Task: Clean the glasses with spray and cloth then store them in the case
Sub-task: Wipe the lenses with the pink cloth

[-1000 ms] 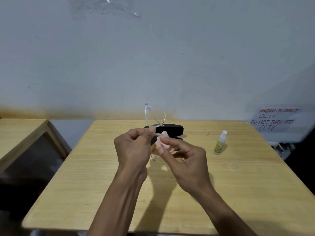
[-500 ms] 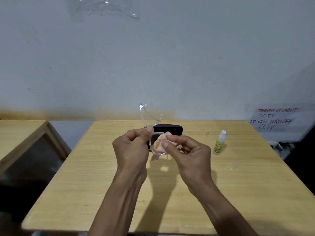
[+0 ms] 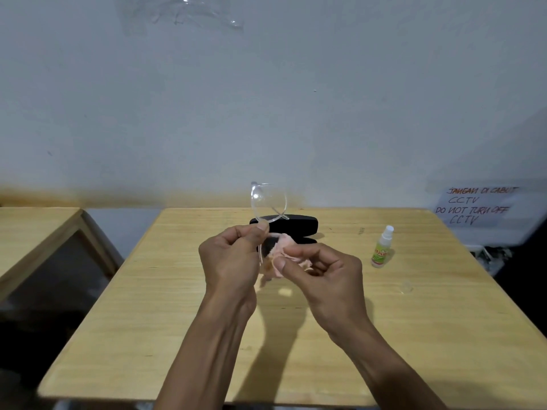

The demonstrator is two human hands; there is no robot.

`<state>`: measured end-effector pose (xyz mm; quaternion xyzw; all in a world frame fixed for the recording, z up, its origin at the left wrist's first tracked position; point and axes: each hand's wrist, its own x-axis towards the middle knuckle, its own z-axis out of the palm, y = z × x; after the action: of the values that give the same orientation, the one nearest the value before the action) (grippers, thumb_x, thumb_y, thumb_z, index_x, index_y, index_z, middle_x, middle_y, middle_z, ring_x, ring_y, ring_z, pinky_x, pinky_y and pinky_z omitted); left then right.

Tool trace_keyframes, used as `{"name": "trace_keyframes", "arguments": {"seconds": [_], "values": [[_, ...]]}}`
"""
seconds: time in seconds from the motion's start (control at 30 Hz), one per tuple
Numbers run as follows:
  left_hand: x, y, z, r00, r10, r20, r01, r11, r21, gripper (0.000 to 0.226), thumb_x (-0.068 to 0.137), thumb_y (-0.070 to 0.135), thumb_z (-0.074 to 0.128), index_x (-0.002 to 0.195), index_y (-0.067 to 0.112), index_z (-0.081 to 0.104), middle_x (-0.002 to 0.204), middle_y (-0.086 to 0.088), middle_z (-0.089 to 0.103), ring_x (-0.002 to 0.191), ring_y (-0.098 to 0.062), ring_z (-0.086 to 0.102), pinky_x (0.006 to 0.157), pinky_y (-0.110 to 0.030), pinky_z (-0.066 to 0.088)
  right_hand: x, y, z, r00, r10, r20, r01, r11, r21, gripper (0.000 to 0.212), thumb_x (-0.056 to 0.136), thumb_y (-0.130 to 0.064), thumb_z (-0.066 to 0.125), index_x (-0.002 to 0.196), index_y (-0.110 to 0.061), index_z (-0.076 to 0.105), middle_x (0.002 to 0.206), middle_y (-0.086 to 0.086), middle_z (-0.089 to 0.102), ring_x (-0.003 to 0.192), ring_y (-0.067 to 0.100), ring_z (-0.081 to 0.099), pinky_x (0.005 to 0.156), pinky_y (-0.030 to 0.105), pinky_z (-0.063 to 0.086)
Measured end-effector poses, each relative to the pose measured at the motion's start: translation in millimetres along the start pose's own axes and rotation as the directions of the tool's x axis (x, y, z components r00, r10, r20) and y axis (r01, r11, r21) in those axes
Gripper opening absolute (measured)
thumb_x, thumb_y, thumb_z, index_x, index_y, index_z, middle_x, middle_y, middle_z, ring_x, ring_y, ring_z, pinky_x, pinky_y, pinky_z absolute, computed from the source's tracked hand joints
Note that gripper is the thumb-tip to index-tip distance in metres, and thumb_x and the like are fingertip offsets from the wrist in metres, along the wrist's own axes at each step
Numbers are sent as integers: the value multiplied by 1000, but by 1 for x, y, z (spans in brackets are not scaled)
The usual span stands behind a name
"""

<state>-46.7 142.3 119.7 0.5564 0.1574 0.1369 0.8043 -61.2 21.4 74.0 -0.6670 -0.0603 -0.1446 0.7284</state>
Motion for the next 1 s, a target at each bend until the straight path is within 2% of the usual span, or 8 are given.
{"name": "trace_keyframes", "arguments": {"seconds": [0.13, 0.27, 0.37, 0.53, 0.67, 0.77, 0.87, 1.0], "values": [[1, 1, 0, 1000, 16, 21, -16, 1000, 1, 20, 80, -1, 72, 63, 3, 65, 63, -1, 69, 54, 0, 64, 56, -13, 48, 4, -4, -6, 999, 18, -46, -17, 999, 30, 17, 78, -8, 85, 81, -23, 80, 82, 3, 80, 74, 19, 75, 68, 24, 57], [-9, -1, 10, 998, -3, 69, 4, 1000, -23, 23, 83, -5, 67, 62, -3, 58, 52, -6, 63, 37, -14, 56, 36, -19, 40, 10, -9, 5, 999, 22, -25, -19, 994, 112, 14, 79, -1, 82, 86, -12, 77, 71, -1, 78, 62, 8, 72, 62, 18, 53], [-6, -2, 7, 999, -7, 46, 8, 1000, -18, 25, 82, -3, 69, 60, -4, 57, 56, -11, 61, 36, -18, 47, 36, -20, 35, 6, -4, 10, 999, -34, -12, 34, 999, 2, 18, 77, -6, 85, 82, -22, 79, 73, -4, 78, 64, 7, 67, 60, 20, 52], [6, -7, -8, 999, 39, -12, -38, 995, 90, 20, 79, 3, 76, 62, 4, 65, 69, -4, 69, 66, -10, 63, 64, -18, 47, 1, 2, -7, 995, -71, -74, 64, 994, -89, 19, 76, -12, 87, 78, -28, 78, 77, -5, 78, 66, 4, 66, 61, 16, 50], [12, -7, -15, 995, 104, 12, -104, 974, 201, 19, 79, 4, 76, 64, 5, 66, 74, -7, 69, 70, -12, 62, 60, -12, 48, 5, 3, -18, 990, -23, -142, 16, 998, -54, 17, 77, -11, 86, 80, -26, 78, 83, -6, 80, 77, 13, 71, 67, 21, 55], [13, -1, -26, 980, 183, 84, -201, 917, 345, 18, 80, 8, 77, 65, 4, 67, 75, -5, 69, 67, -8, 60, 67, -21, 47, 6, 1, -28, 984, 6, -177, -14, 999, -44, 12, 78, -15, 85, 86, -20, 77, 85, -5, 80, 81, 14, 74, 73, 29, 57], [18, 4, -51, 929, 311, 198, -367, 728, 579, 19, 78, 21, 79, 63, 16, 70, 66, 14, 62, 61, 1, 53, 75, -34, 43, 6, 0, -42, 976, 1, -219, -9, 999, -37, 12, 79, -17, 84, 88, -18, 77, 84, -1, 80, 83, 16, 74, 75, 31, 57], [15, 12, -83, 823, 360, 440, -526, 191, 829, 18, 83, 33, 74, 65, 29, 71, 75, 12, 57, 83, -5, 46, 85, -35, 21, 0, 0, -56, 970, -2, -245, -11, 999, -52, 11, 79, -17, 84, 88, -19, 77, 83, 1, 80, 81, 15, 73, 77, 36, 58]]}}
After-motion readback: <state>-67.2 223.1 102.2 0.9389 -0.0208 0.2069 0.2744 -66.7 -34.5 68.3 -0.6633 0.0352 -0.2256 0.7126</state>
